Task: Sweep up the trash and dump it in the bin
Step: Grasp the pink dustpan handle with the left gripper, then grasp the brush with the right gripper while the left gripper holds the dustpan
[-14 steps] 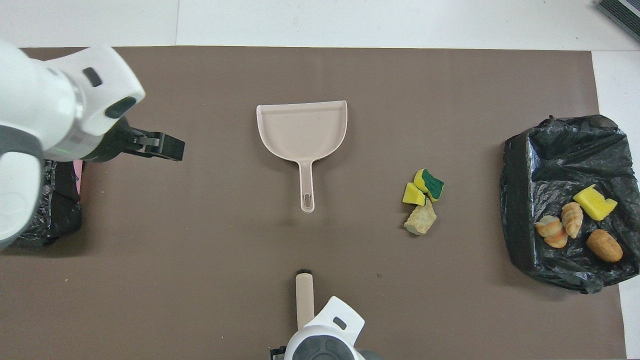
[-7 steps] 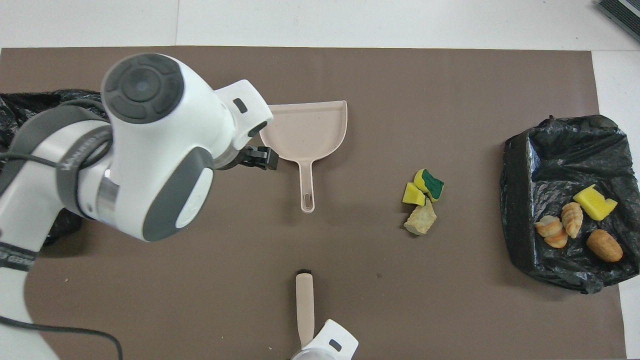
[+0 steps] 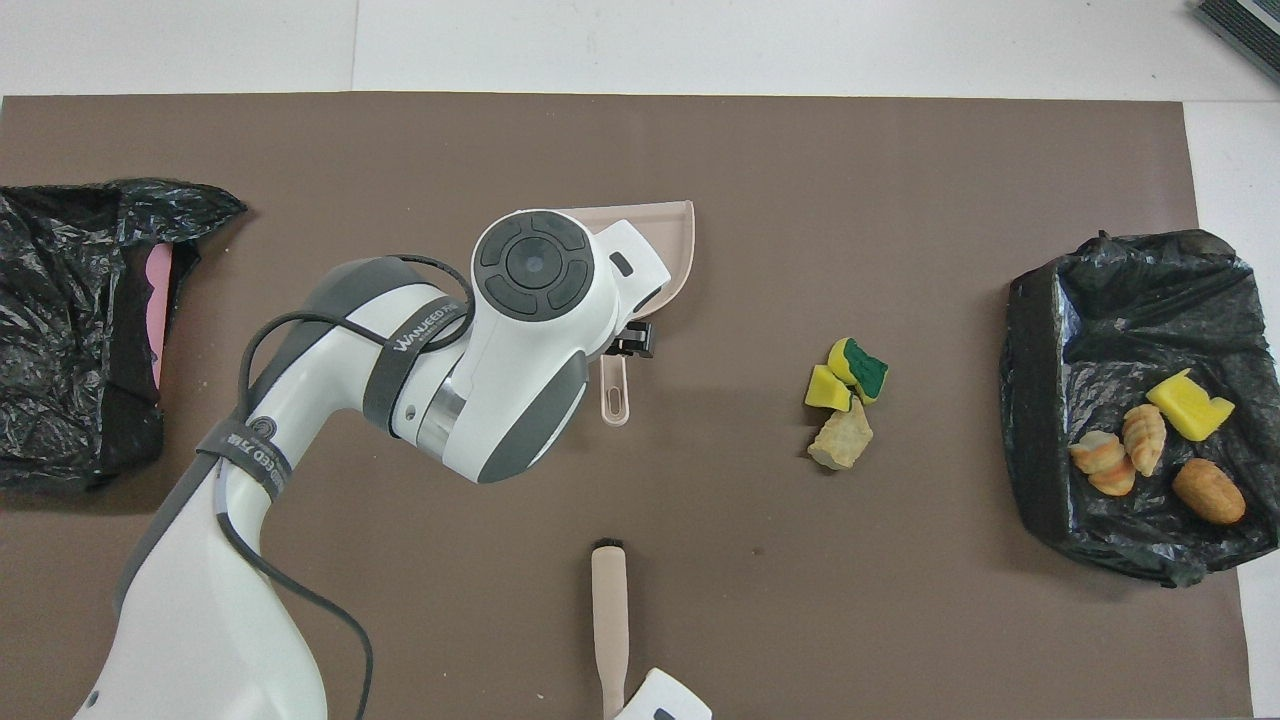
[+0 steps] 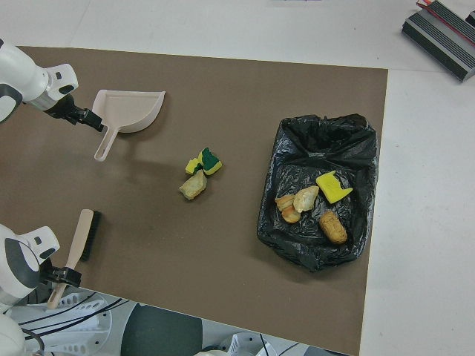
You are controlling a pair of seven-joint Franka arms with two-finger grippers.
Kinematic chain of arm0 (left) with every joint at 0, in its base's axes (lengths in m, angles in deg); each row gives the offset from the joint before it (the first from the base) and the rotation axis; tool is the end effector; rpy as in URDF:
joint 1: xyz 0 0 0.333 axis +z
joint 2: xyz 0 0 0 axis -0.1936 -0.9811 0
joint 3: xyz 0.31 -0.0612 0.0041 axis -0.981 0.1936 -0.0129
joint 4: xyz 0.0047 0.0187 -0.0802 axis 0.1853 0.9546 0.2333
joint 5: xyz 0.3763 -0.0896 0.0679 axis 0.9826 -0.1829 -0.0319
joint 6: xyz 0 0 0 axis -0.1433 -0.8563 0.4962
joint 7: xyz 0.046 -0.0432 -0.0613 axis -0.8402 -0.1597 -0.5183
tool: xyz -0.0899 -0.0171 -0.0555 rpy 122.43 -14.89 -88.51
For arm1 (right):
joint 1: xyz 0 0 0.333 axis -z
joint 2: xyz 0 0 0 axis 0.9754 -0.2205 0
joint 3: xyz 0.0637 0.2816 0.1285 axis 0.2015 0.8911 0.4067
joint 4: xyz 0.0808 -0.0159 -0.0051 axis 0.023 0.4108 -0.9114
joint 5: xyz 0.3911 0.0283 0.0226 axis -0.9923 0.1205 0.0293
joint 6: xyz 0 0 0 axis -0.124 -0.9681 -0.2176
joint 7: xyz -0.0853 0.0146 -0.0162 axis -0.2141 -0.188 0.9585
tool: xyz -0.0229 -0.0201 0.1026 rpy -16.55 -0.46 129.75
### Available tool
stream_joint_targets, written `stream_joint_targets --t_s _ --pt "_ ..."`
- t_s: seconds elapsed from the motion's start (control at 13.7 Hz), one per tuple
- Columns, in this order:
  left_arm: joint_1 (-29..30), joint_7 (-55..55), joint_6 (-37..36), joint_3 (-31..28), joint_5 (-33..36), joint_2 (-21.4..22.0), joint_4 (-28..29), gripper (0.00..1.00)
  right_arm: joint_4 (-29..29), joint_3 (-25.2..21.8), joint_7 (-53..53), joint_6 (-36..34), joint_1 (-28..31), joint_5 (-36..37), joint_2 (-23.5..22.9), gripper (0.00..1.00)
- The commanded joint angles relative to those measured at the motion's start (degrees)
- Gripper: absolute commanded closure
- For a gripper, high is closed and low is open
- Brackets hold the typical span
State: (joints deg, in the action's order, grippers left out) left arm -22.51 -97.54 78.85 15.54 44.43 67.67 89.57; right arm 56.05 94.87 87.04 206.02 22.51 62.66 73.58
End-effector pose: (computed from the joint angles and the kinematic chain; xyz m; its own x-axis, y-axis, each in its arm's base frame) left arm 0.5482 -0.3894 0.4161 0.9813 -0.1818 0.0625 -0.1836 -0.9827 0.0237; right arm 0.1954 0.4087 0.3360 0.9702 0.1379 -0.1992 0.1309 -0.9902 -0.0480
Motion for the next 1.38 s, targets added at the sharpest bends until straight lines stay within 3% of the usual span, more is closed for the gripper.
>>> stream_joint_targets --t_s 0.0,0.15,0.73,0.87,0.95,1.09,1.24,1.31 --pt "-1.1 -3.9 3.0 -0.2 0.6 -1.6 1.6 0.0 2.1 0.0 1.3 2.6 -1.0 -1.3 0.8 0.0" --pt "-1.7 -5.6 5.0 -0.2 0.5 -2.2 2.0 0.0 2.1 0.0 1.3 3.0 -1.5 -1.3 0.6 0.0" --pt "-2.9 -5.4 7.7 -0.2 0.5 -2.6 4.6 0.0 0.7 -0.1 -0.6 2.7 -0.8 1.8 -1.2 1.0" --pt "-2.9 -4.9 8.5 -0.2 0.4 -2.6 4.8 0.1 0.0 -0.2 -4.9 2.0 0.8 1.9 -1.9 1.0" --pt "-3.0 -4.9 8.4 -0.2 0.4 -2.6 4.8 0.23 0.0 -0.2 -5.1 2.0 1.2 2.0 -2.0 1.0" --pt "-3.0 -4.5 8.4 -0.2 0.5 -2.6 4.8 0.38 -0.8 -0.2 -5.1 0.4 1.3 3.8 -2.2 1.0" --pt "-3.2 -3.9 7.8 -0.2 0.6 -2.6 5.1 0.44 -2.6 -0.5 -5.1 -3.9 2.1 5.1 -1.4 1.0" --pt "-3.5 -3.7 7.6 -0.2 0.7 -2.5 5.1 0.52 -2.9 -0.5 -5.1 -5.4 3.1 6.3 -0.1 1.0"
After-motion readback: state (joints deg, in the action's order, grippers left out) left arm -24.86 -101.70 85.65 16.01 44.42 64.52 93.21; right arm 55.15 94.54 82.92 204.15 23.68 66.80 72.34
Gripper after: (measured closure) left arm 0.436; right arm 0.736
